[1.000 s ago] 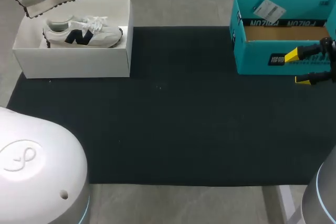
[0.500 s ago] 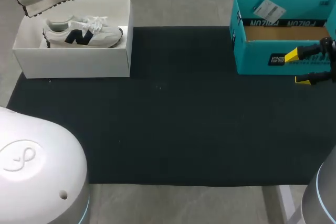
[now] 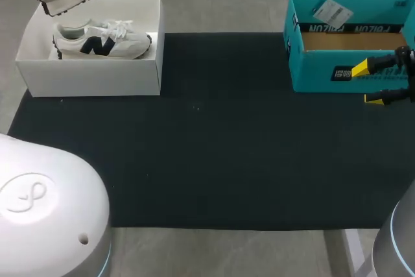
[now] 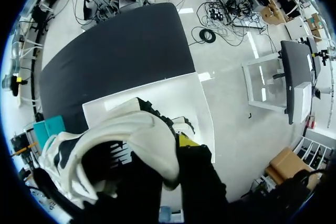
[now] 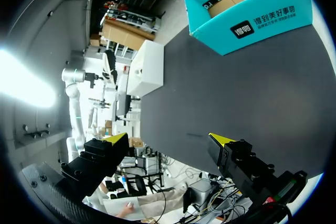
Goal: Take the shoe out of the shoebox, open the shoe tongue, remove and reinsert the insole, then place the shoe into the shoebox
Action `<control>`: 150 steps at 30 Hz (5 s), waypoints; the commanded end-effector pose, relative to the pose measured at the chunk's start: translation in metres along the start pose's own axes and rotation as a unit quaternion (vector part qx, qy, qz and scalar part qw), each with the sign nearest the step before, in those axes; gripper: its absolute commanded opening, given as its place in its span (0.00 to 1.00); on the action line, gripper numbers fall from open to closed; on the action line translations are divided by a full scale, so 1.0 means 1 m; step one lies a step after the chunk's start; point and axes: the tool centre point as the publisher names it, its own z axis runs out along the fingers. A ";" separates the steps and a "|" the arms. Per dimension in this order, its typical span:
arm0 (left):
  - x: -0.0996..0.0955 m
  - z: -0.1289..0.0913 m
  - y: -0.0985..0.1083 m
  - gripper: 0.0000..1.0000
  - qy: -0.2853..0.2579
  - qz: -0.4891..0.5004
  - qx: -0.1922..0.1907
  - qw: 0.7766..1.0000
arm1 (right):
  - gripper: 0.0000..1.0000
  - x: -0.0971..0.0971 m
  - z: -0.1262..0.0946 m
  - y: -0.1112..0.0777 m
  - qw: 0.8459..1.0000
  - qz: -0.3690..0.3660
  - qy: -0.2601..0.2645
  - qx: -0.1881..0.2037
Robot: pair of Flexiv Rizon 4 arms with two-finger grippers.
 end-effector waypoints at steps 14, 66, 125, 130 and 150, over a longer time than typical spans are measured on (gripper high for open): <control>-0.110 -0.024 -0.081 0.00 0.034 0.068 -0.019 0.997 | 1.00 0.000 0.000 0.000 1.000 0.000 -0.001 0.000; -0.367 -0.016 -0.149 0.00 -0.039 0.186 0.009 0.982 | 1.00 0.000 0.000 0.000 1.000 0.000 -0.001 0.000; -0.425 0.214 -0.198 0.00 0.093 0.125 -0.007 0.988 | 1.00 0.000 0.000 0.000 1.000 0.000 -0.001 0.000; -0.428 0.219 -0.198 0.00 0.088 0.129 -0.010 0.988 | 1.00 0.000 0.000 0.000 1.000 0.000 -0.001 0.000; -0.457 0.234 -0.200 0.00 0.103 0.111 -0.016 0.988 | 1.00 0.000 0.000 0.000 1.000 0.000 -0.001 0.000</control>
